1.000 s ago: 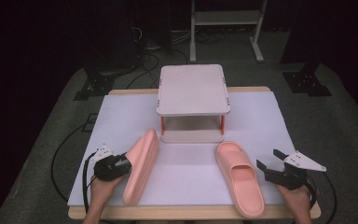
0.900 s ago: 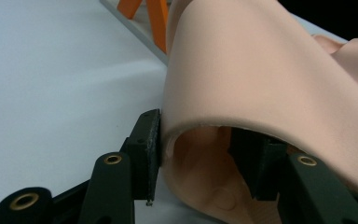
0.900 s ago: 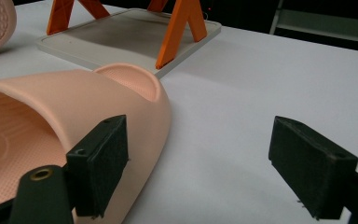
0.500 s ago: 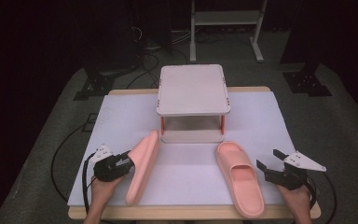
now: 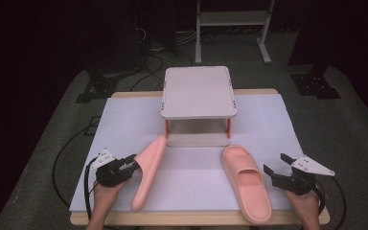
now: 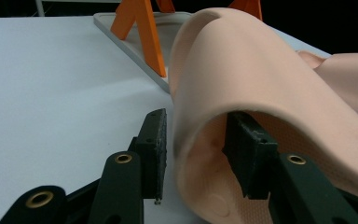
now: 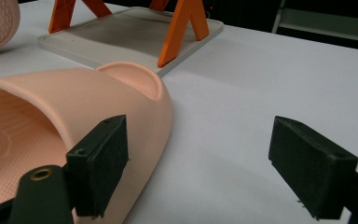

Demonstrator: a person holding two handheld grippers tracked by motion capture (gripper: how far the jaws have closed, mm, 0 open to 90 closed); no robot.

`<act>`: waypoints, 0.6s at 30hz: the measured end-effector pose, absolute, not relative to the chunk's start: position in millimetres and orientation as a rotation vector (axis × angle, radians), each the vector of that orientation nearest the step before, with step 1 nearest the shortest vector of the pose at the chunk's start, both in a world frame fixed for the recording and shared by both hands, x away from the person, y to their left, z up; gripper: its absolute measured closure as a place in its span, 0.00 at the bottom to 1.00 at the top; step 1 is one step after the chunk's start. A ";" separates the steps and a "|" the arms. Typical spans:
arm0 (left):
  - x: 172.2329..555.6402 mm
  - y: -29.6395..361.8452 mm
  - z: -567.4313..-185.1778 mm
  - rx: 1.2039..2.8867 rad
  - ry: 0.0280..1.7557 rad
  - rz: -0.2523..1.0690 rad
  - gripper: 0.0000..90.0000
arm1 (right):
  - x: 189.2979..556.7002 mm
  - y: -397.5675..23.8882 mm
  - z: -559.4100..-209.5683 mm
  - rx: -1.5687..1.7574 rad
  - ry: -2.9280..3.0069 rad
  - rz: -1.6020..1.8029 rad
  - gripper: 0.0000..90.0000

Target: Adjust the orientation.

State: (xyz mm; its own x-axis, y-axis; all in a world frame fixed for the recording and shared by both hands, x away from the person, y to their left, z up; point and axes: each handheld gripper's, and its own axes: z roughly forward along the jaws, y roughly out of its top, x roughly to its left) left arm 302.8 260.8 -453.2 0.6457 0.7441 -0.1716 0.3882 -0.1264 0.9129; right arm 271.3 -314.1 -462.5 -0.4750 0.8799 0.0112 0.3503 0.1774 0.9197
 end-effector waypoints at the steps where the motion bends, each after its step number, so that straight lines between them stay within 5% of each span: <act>1: 302.9 260.7 -453.3 1.743 0.923 0.398 0.65 | 271.3 -314.1 -462.5 1.154 1.919 1.276 0.22; 18: 305.9 242.4 -459.9 1.795 0.915 0.340 0.60 | 271.0 -312.6 -462.9 1.140 1.934 1.287 0.22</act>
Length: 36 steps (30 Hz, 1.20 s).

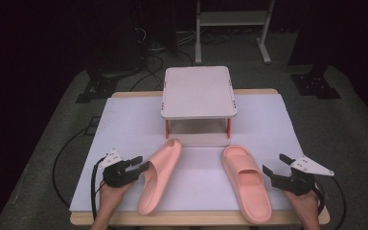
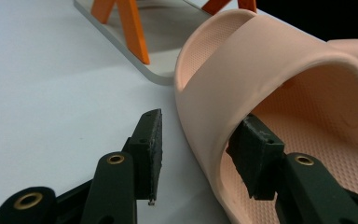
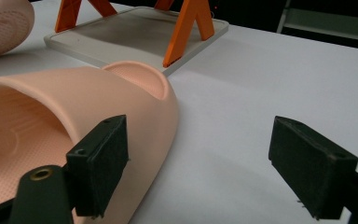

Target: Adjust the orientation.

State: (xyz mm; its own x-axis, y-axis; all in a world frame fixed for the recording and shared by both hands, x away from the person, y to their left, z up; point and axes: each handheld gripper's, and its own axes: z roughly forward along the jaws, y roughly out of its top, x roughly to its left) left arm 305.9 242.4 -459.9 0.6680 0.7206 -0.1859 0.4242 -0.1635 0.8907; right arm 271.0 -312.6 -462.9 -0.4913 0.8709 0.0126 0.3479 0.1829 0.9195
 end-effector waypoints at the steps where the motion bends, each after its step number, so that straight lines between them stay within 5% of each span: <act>1: 305.7 241.0 -460.3 1.796 0.916 0.334 0.60 | 271.0 -312.6 -462.9 1.139 1.935 1.289 0.22; 36: 302.0 203.5 -463.2 1.933 0.790 0.301 0.59 | 253.6 -314.5 -464.1 1.065 1.982 1.469 0.23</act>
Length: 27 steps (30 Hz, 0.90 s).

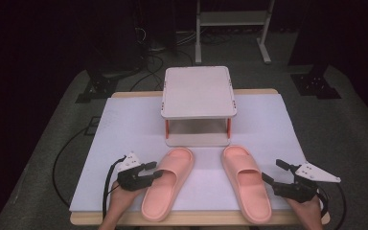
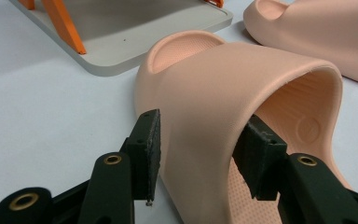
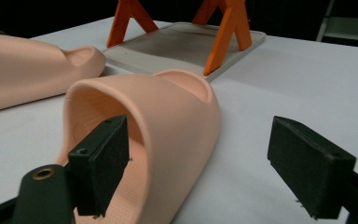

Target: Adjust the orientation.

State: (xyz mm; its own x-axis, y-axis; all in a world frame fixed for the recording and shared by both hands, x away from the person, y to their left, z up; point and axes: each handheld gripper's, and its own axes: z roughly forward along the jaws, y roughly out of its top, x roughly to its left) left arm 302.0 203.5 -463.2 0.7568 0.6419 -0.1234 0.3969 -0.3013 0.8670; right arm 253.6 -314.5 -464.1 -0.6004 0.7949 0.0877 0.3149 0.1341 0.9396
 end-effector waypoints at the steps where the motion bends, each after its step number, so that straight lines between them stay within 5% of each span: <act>1: 301.9 203.3 -463.3 1.936 0.790 0.302 0.59 | 253.6 -314.5 -464.1 1.065 1.982 1.469 0.23; 27: 302.4 196.4 -466.4 1.962 0.790 0.324 0.61 | 264.1 -278.1 -474.2 1.018 2.081 1.300 0.41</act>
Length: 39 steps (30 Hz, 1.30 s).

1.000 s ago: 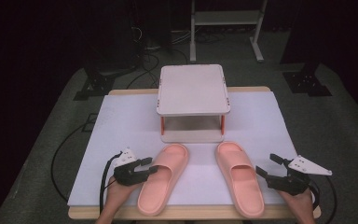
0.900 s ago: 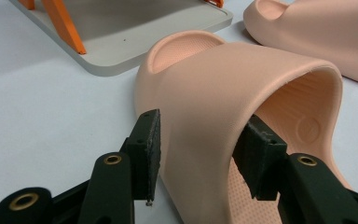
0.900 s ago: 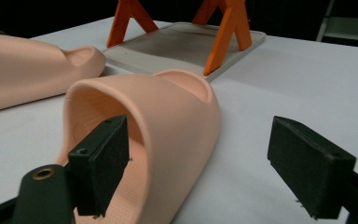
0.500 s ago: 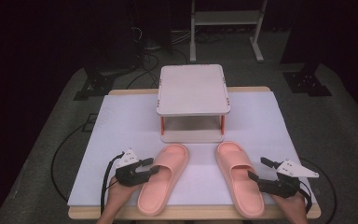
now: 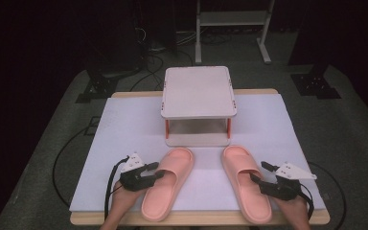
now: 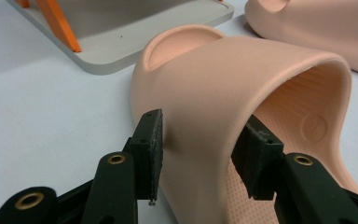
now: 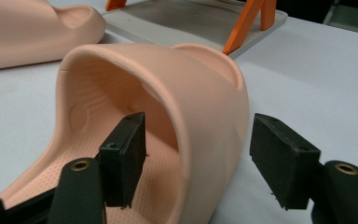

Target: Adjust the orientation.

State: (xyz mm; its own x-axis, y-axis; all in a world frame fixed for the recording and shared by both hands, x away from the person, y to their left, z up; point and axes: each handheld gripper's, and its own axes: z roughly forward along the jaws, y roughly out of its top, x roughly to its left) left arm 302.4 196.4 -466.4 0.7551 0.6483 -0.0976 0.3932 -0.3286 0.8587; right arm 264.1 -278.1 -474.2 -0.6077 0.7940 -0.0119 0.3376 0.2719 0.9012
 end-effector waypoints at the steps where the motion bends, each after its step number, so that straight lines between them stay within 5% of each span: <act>1: 302.5 196.2 -466.8 1.964 0.793 0.326 0.61 | 265.4 -276.1 -474.3 1.019 2.081 1.290 0.44; 8: 304.5 194.7 -469.1 1.976 0.800 0.336 0.58 | 269.1 -271.1 -474.5 1.026 2.066 1.246 0.54; 19: 303.6 192.7 -468.8 1.981 0.821 0.386 0.68 | 270.7 -262.5 -475.2 1.024 2.040 1.154 0.71; 39: 304.5 202.0 -468.8 1.946 0.865 0.412 0.85 | 271.3 -258.8 -474.5 1.063 1.983 1.063 0.86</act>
